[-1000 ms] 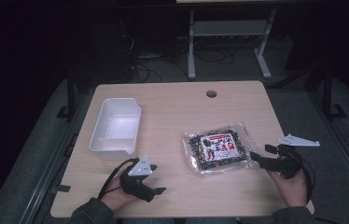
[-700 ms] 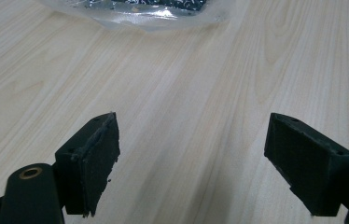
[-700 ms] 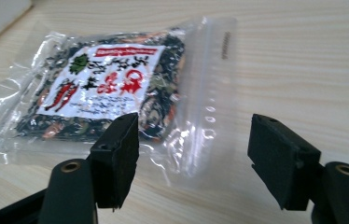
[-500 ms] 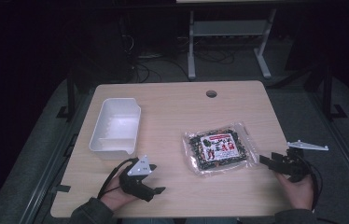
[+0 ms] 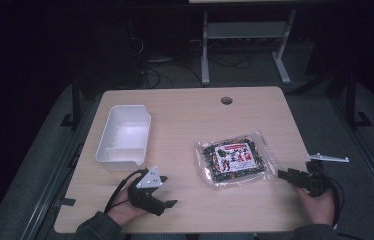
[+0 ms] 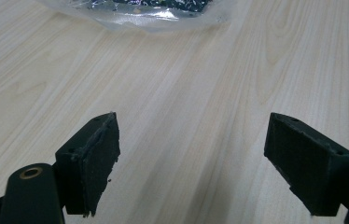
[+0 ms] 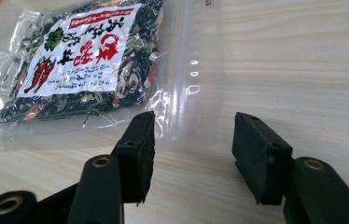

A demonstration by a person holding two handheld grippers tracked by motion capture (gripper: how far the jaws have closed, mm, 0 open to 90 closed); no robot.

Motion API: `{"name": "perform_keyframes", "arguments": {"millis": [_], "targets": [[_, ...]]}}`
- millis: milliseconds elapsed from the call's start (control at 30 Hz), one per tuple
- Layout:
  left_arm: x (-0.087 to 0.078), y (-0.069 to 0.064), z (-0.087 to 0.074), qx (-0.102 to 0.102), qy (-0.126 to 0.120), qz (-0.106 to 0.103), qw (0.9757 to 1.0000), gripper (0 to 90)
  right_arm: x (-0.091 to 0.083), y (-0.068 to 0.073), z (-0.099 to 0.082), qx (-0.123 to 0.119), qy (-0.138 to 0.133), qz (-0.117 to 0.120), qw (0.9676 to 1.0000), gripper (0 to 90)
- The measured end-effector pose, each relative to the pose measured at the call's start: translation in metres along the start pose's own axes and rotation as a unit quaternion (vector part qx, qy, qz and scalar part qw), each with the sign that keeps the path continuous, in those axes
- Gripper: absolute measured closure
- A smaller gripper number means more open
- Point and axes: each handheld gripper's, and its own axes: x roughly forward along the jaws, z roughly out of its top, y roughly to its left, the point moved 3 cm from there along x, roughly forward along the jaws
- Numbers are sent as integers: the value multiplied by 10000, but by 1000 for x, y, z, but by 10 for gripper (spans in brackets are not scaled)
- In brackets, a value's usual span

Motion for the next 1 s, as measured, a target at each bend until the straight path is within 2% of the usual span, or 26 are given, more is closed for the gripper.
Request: {"name": "perform_keyframes", "arguments": {"millis": [400, 600, 867, 1000], "targets": [[0, 0, 0, 2, 5, -3, 10000, 175, 7, 5, 0, -9, 69, 121, 9999, 533], [1, 0, 0, 15, 19, -10, 10000, 175, 12, 8, 2, -53, 65, 93, 9999, 571], [1, -1, 0, 11, 18, -17, 10000, 176, 15, 7, 4, -80, -18, 65, 9999, 717], [1, 0, 0, 21, 18, -20, 10000, 176, 15, 3, 3, 82, -148, 248, 9996, 795]]}}
